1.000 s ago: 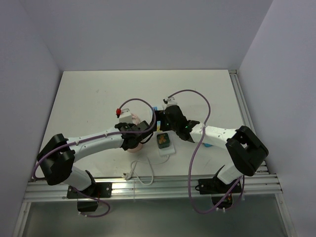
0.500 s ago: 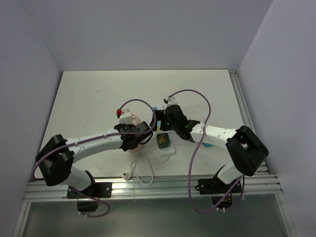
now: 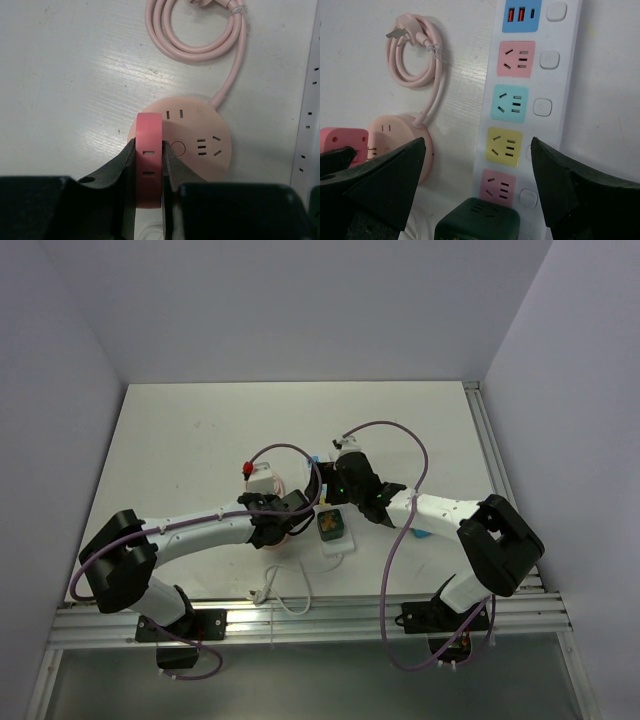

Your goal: Insert the plug

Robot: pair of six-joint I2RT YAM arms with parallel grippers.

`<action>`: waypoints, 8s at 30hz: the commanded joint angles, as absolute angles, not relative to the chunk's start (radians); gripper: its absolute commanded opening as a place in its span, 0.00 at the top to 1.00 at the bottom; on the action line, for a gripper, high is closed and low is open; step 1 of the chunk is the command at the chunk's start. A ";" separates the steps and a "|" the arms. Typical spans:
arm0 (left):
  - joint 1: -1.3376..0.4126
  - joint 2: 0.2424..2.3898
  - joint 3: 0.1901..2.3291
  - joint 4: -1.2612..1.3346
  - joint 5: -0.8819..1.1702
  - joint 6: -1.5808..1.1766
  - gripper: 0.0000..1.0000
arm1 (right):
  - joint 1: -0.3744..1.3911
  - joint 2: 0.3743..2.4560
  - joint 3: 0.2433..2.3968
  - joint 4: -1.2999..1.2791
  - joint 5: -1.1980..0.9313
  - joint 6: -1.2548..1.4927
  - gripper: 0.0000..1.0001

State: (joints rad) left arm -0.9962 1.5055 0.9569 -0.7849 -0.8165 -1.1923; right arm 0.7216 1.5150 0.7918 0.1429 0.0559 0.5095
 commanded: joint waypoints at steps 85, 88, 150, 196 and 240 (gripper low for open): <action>-1.054 1.615 0.790 -0.589 -0.684 -1.247 1.00 | 0.678 1.493 0.769 0.204 0.006 0.543 0.08; -1.052 1.598 0.793 -0.589 -0.692 -1.232 0.90 | 0.673 1.493 0.770 0.204 0.005 0.543 0.08; -1.072 1.115 0.764 -0.259 -0.379 -0.956 0.00 | 0.422 1.002 0.540 -0.299 0.198 0.661 0.00; -0.850 1.157 0.693 -0.170 -0.314 -0.896 0.01 | 0.347 1.071 0.615 -0.389 0.198 0.629 0.00; -0.828 1.150 0.770 -0.190 -0.121 -0.764 0.01 | -0.044 0.989 0.557 -0.729 0.236 1.575 0.05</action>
